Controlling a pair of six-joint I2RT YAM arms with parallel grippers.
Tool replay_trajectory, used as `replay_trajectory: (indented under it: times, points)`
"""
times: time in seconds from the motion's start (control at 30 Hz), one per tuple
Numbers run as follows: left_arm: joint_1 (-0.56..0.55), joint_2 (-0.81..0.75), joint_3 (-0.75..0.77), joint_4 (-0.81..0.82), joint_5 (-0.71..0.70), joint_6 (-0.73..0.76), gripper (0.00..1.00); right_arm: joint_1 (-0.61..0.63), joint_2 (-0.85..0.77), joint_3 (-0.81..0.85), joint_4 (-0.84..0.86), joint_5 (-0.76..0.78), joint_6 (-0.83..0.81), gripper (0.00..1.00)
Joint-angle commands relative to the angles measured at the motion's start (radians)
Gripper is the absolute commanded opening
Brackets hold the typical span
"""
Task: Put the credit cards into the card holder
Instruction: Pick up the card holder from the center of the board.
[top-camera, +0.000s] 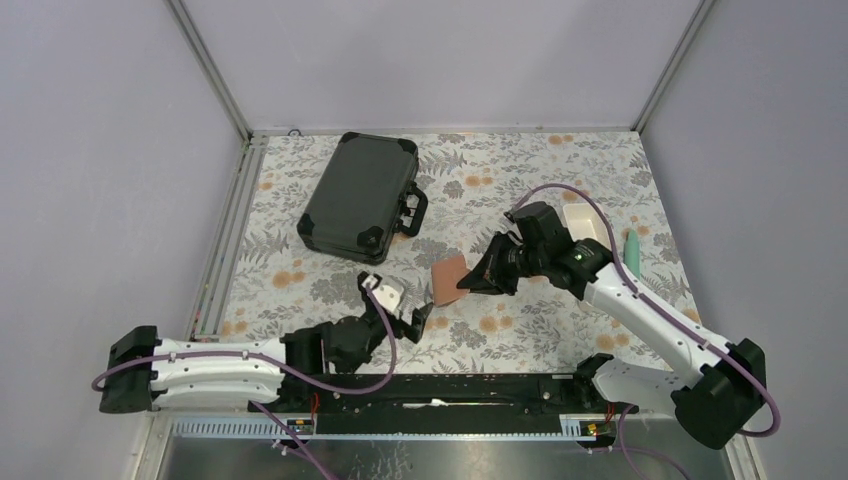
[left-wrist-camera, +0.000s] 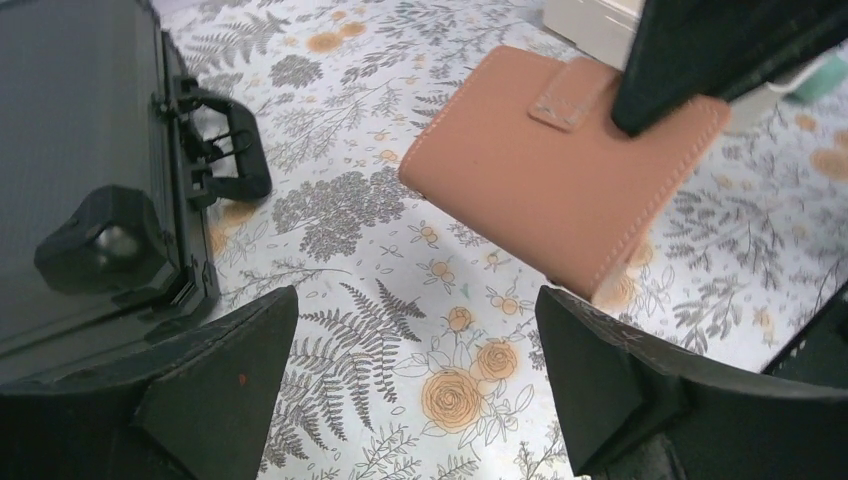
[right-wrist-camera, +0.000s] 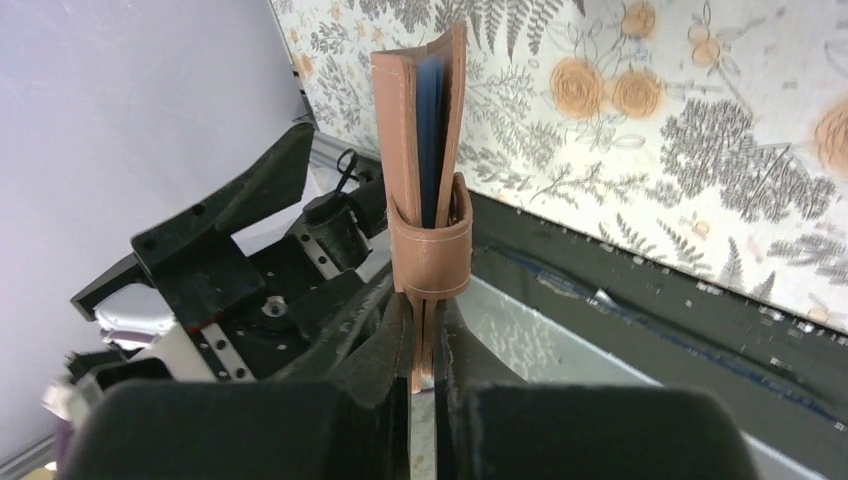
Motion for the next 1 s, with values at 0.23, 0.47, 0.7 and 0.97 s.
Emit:
replay_trajectory:
  times: [0.23,0.47,0.7,0.97]
  points:
    - [-0.183,0.132,0.005,0.315,-0.095,0.348,0.95,-0.017,-0.076,0.055,-0.147,-0.119,0.109,0.00]
    - [-0.209,0.257,0.060,0.464,-0.035,0.436,0.92,-0.018,-0.086,0.003,-0.094,-0.229,0.176,0.00]
    - [-0.218,0.326,0.099,0.486,-0.034,0.494,0.35,-0.018,-0.082,-0.005,-0.094,-0.258,0.181,0.00]
    - [-0.216,0.263,0.102,0.361,0.011,0.344,0.00,-0.048,-0.060,0.065,-0.186,-0.142,0.000,0.36]
